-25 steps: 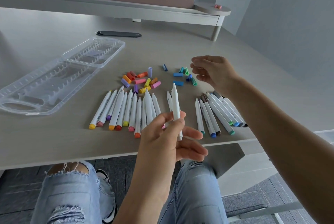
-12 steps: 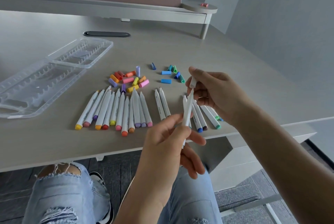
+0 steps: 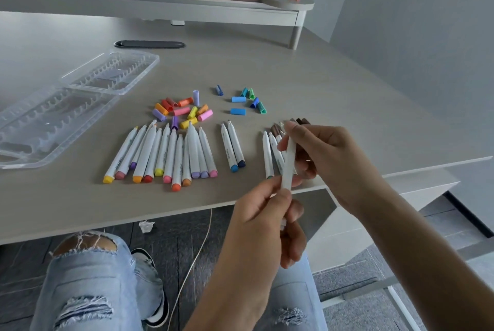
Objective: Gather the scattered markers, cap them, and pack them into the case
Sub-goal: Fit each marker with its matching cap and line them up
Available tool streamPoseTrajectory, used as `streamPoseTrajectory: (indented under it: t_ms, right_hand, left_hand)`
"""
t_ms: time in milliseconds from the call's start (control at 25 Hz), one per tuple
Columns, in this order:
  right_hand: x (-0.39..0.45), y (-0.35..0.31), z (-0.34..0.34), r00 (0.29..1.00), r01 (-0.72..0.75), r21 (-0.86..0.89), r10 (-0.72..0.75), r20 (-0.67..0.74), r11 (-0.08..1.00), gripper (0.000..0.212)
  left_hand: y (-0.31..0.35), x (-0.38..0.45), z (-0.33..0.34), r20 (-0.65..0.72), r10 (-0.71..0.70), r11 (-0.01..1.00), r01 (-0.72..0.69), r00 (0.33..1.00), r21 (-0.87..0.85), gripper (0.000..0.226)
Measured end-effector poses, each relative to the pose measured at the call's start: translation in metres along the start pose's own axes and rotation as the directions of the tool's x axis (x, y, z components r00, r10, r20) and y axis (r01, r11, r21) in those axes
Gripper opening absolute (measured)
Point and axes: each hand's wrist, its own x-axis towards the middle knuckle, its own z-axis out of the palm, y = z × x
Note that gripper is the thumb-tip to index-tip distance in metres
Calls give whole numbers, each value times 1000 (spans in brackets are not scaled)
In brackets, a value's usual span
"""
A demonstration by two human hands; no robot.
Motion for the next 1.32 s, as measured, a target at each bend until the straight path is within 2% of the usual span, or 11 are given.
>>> streamPoseTrajectory:
  t_ms: [200,360,520,560,640,720,800,880,1040,1160,1320]
  right_hand:
    - [-25,1,-10,995,-36,42,40,-92,998,48]
    - [-49,-1,-6,999,-48,6,48,-10,999,42]
    - [-31,-1,-35,970,-159,91,173,-170,983,42]
    - [-17,1,-49,953,-185,46,191,-235,982,38]
    - [15,10,-72,926,-239,-226,152,-345,944,31]
    - [39,23,-84,920,-302,-556,85,-382,774,26]
    - [48,31,-84,926,-335,-695,87,-367,636,21]
    - [50,35,-78,933,-322,-727,72,-353,607,22]
    - [47,45,-64,944,-222,-724,-41,-327,653,29]
    - [41,45,-55,923,-196,-719,-122,-365,667,34]
    - [42,29,-25,900,-41,-707,-281,-333,706,24]
  left_hand:
    - [-9,-8,22,10,-71,996,71,997,-60,31]
    - [-12,-5,40,-63,-26,999,24,998,-35,27]
    - [-11,-8,41,-48,-99,989,104,994,103,33]
    - [-11,-12,39,-63,-102,987,109,993,118,32]
    - [-11,-16,33,-122,-82,988,97,989,123,29]
    - [-8,-17,24,-174,-56,992,74,983,101,28]
    - [-3,-15,18,-208,-24,995,43,978,86,27]
    - [3,-13,14,-236,7,997,12,972,83,26]
    - [9,-9,4,-319,55,998,-39,946,57,25]
    - [11,-10,-5,-401,93,996,-89,911,30,22]
    - [17,-10,-18,-454,115,992,-123,883,12,22]
